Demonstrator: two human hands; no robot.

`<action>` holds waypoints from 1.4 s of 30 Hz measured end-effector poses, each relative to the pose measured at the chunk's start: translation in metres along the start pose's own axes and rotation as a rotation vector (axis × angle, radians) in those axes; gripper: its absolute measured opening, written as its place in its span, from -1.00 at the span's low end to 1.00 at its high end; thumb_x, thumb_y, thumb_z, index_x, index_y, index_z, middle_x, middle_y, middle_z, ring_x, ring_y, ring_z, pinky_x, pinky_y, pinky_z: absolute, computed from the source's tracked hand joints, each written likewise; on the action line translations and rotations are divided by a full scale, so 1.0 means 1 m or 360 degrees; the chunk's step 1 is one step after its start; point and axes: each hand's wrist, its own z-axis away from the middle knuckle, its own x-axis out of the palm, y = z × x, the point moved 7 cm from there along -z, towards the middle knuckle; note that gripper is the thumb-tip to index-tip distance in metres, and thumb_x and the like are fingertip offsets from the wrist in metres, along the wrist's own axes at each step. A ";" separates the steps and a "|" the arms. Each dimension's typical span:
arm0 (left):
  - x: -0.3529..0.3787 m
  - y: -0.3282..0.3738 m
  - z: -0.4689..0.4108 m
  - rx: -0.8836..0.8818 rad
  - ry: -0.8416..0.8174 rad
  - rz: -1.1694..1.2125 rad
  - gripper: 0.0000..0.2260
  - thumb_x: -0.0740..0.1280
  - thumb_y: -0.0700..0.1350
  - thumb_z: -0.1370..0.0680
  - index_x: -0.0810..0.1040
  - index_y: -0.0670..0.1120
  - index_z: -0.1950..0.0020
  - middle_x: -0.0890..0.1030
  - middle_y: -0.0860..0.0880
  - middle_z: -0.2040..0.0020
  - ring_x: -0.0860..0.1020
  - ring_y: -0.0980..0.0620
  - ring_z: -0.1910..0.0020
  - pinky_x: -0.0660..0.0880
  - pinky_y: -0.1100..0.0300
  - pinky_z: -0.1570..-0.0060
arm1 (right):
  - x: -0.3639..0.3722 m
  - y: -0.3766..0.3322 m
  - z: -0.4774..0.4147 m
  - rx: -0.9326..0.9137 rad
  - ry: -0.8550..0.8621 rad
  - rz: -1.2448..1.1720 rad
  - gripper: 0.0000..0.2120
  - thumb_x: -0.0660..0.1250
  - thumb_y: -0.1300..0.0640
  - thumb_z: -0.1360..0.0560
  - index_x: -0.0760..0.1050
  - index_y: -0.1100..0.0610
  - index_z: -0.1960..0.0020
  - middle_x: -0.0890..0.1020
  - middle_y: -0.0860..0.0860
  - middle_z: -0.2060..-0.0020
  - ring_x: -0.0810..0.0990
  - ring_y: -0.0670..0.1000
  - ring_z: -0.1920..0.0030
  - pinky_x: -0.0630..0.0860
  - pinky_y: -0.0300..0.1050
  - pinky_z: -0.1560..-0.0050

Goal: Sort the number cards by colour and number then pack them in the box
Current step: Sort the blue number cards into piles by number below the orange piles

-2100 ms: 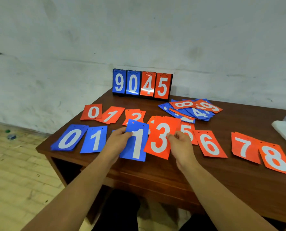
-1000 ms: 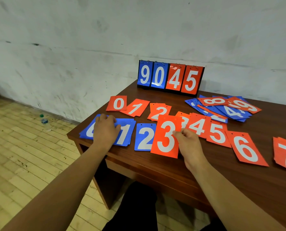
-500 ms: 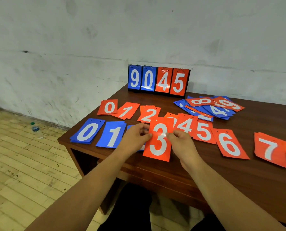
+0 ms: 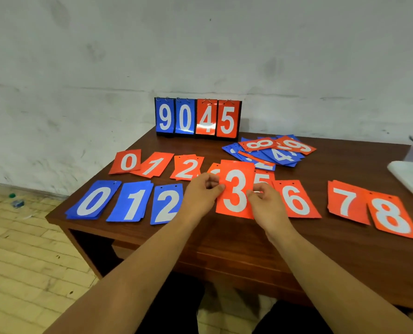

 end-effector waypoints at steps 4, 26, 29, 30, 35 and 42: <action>0.032 0.013 -0.011 0.0093 -0.0092 -0.0094 -0.84 0.39 -0.04 -0.54 0.55 0.00 -0.11 0.65 0.03 -0.04 0.61 0.08 -0.03 0.56 0.20 0.00 | -0.027 0.009 -0.010 -0.0087 0.0156 0.0081 -0.84 0.21 0.04 -0.62 0.49 0.10 -0.07 0.58 -0.02 -0.05 0.56 -0.06 0.02 0.53 -0.26 0.18; 0.040 -0.017 -0.038 0.0445 -0.0233 -0.1476 -0.67 0.16 -0.07 -0.63 0.41 -0.02 -0.40 0.40 -0.01 -0.39 0.33 -0.01 -0.39 0.28 0.04 -0.39 | -0.020 -0.007 -0.079 -0.0086 0.0184 0.0019 -0.82 0.28 0.13 -0.57 0.60 0.21 0.04 0.66 0.05 0.05 0.62 0.02 0.01 0.59 0.01 -0.04; 0.033 -0.021 -0.036 0.0462 -0.0153 -0.1442 -0.69 0.13 -0.06 -0.65 0.43 -0.07 -0.37 0.44 -0.04 -0.36 0.36 -0.02 -0.36 0.28 0.06 -0.36 | 0.008 -0.006 -0.088 -0.0021 0.0096 -0.0074 -0.81 0.26 0.13 -0.56 0.56 0.23 0.10 0.63 0.14 0.15 0.62 0.09 0.07 0.55 -0.05 0.14; 0.031 -0.022 -0.035 0.0454 -0.0129 -0.1425 -0.68 0.12 -0.06 -0.65 0.42 -0.08 -0.38 0.44 -0.04 -0.37 0.36 -0.02 -0.36 0.28 0.06 -0.37 | 0.012 -0.004 -0.092 -0.0008 0.0102 -0.0075 -0.80 0.26 0.14 -0.54 0.52 0.24 0.18 0.60 0.21 0.20 0.61 0.15 0.12 0.56 0.00 0.16; 0.026 -0.029 -0.037 0.0344 -0.0069 -0.1386 -0.63 0.20 -0.15 -0.61 0.37 -0.08 -0.44 0.38 -0.05 -0.43 0.30 -0.01 -0.43 0.26 0.10 -0.42 | -0.004 0.010 -0.097 0.0114 0.0218 -0.0046 -0.77 0.25 0.15 -0.54 0.54 0.32 0.12 0.64 0.26 0.08 0.64 0.19 0.05 0.62 0.17 0.01; 0.025 -0.022 -0.041 0.0277 0.0018 -0.1166 -0.64 0.22 -0.14 -0.63 0.36 -0.10 -0.43 0.34 -0.07 -0.44 0.40 -0.03 -0.38 0.44 0.10 -0.31 | 0.004 -0.006 -0.104 -0.0019 0.0252 0.0010 -0.76 0.26 0.21 -0.54 0.61 0.33 0.16 0.64 0.21 0.25 0.63 0.10 0.18 0.59 0.01 0.13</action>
